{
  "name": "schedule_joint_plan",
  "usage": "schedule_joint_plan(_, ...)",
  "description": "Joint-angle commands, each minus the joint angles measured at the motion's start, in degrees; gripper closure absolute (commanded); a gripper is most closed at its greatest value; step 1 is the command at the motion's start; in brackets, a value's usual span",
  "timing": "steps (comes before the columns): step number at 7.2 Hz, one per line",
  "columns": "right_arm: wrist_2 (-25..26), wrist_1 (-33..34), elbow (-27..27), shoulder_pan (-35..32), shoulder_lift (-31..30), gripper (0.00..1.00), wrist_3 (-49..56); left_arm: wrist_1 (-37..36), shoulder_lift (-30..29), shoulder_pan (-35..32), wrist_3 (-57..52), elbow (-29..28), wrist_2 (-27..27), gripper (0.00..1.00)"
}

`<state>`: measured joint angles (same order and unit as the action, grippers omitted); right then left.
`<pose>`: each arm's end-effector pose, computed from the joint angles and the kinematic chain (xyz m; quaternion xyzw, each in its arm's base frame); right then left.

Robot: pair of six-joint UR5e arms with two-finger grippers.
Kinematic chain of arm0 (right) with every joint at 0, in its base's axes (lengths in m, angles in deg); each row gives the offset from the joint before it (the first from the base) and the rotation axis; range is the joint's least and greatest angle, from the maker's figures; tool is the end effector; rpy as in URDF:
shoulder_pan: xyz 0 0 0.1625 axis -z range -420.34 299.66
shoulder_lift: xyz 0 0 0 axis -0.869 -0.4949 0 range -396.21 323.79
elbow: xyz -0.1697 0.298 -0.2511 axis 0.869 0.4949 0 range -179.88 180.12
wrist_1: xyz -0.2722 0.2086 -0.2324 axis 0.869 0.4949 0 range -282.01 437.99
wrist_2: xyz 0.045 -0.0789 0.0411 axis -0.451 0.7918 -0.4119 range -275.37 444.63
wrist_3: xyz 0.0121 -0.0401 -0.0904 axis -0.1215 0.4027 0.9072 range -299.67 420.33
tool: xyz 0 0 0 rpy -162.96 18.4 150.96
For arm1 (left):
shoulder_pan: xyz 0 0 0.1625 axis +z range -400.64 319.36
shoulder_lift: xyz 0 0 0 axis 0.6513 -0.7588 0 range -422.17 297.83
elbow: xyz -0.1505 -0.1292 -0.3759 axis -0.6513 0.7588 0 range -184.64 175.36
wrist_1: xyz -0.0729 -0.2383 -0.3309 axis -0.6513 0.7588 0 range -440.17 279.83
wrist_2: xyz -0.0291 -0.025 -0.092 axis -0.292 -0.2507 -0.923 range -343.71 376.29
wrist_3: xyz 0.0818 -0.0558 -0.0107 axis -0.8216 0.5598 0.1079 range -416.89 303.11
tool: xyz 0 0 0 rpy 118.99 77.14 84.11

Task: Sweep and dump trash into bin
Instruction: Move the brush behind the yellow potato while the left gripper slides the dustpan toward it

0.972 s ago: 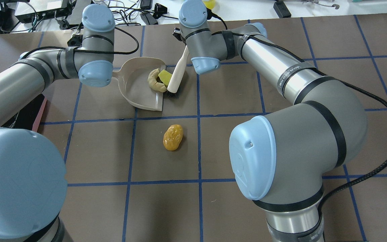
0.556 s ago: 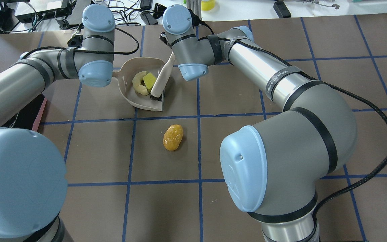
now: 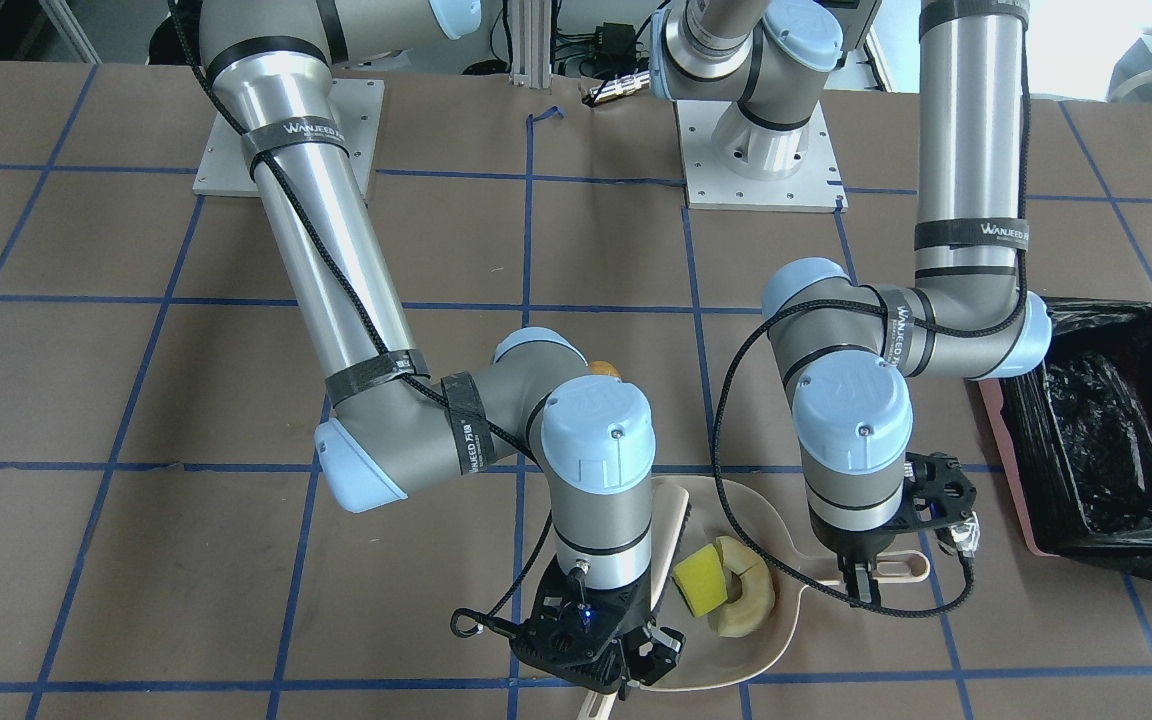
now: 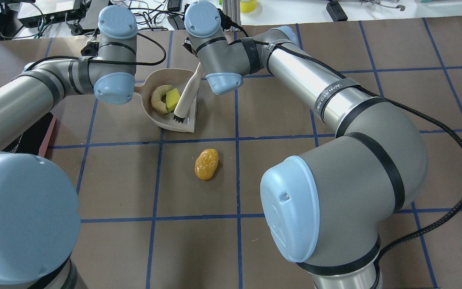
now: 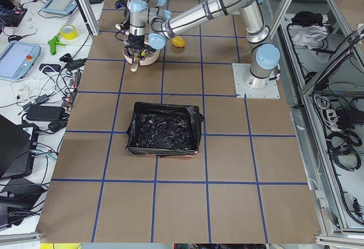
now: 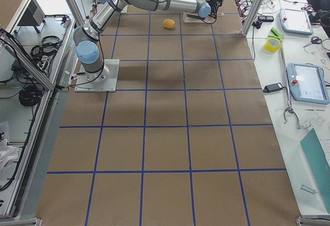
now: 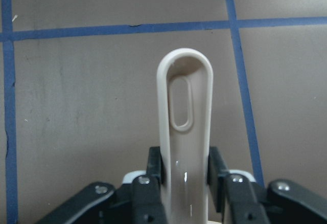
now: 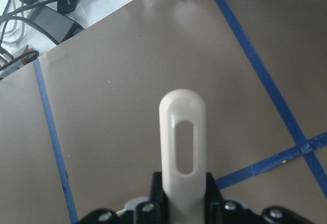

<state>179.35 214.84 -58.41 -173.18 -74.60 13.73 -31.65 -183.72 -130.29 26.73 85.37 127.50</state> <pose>0.4394 -0.7210 0.2474 0.2094 0.9494 -0.2125 0.0985 -0.0932 -0.6713 0.2452 -0.6669 0.7172 -0.1854 0.0806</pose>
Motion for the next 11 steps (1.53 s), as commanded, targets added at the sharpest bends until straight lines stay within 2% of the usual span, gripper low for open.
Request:
schedule_joint_plan(1, 1.2, -9.5, -1.6, 0.8, -4.2, 0.89, 3.6, 0.0, 0.0, -0.1, -0.1, 0.2, 0.0, 1.00)
schedule_joint_plan(3, 6.7, -14.8, -6.9, 1.0, -8.8, 0.89, 4.0, -0.1, 0.2, 0.0, -0.9, 0.3, -0.6, 1.00)
schedule_joint_plan(5, 6.7, -15.4, -15.8, 3.5, -15.1, 0.90, 7.1, 0.2, 2.0, 0.1, -1.9, 0.8, -0.6, 1.00)
schedule_joint_plan(6, 6.0, -14.4, -22.4, 4.1, -19.5, 0.90, 7.7, 1.5, 2.6, 0.1, -2.0, 1.9, -1.3, 1.00)
schedule_joint_plan(7, 6.3, -12.8, -27.9, 4.0, -23.5, 0.90, 7.3, 1.6, 3.9, 0.3, -1.9, 3.0, -5.9, 1.00)
schedule_joint_plan(8, 6.3, -9.5, -33.6, 3.9, -27.2, 0.90, 7.0, 2.5, 5.3, 0.8, -1.9, 4.3, -7.5, 1.00)
schedule_joint_plan(10, 6.7, -7.7, -41.5, 3.8, -33.2, 0.91, 5.0, 2.7, 8.7, 3.4, -5.2, 6.7, -7.4, 1.00)
schedule_joint_plan(11, 6.7, -6.0, -44.2, 3.7, -33.9, 0.92, 3.6, 2.7, 9.5, 5.2, -7.0, 7.6, -7.5, 1.00)
